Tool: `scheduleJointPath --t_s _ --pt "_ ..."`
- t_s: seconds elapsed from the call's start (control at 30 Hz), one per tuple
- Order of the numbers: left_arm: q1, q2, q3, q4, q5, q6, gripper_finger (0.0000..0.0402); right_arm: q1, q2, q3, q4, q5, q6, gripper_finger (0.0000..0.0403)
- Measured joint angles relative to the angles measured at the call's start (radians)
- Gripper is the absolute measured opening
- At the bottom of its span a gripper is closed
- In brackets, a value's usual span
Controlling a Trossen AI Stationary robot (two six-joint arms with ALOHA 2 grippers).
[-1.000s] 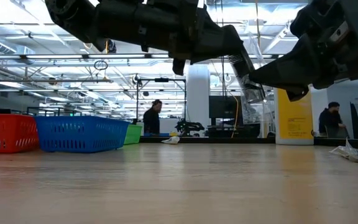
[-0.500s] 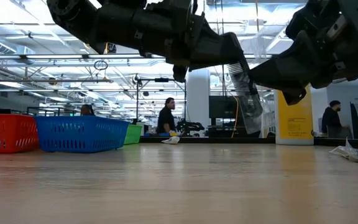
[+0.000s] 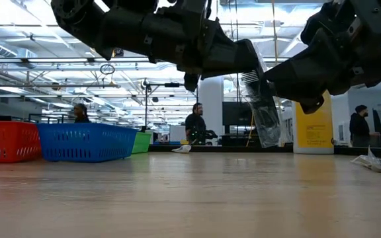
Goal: Pick & Place Travel size toiletries
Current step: Put the black comb into the yellow bin
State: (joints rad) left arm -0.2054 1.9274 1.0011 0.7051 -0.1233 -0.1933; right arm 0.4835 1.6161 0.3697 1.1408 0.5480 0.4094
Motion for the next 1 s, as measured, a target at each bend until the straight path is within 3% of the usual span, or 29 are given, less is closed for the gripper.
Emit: scheduleJointPath --t_s 0.2,0.53,0.77,1.0 --pt "0.0 0.082 0.081 -0.027 0.054 -0.011 0.0 0.0 0.0 0.047 -0.04 -0.061 -0.054 0.0149" --pt "0.0 0.107 0.17 -0.215 0.101 0.01 0.0 0.002 -0.001 0.063 -0.135 -0.109 -0.064 0.008" --pt "0.004 0.038 0.171 -0.325 0.149 0.052 0.0049 0.001 -0.002 0.067 -0.125 -0.128 -0.086 0.0082" --pt "0.002 -0.074 0.173 -0.518 0.159 0.053 0.0034 0.002 -0.002 0.066 -0.093 -0.126 -0.116 0.0083"
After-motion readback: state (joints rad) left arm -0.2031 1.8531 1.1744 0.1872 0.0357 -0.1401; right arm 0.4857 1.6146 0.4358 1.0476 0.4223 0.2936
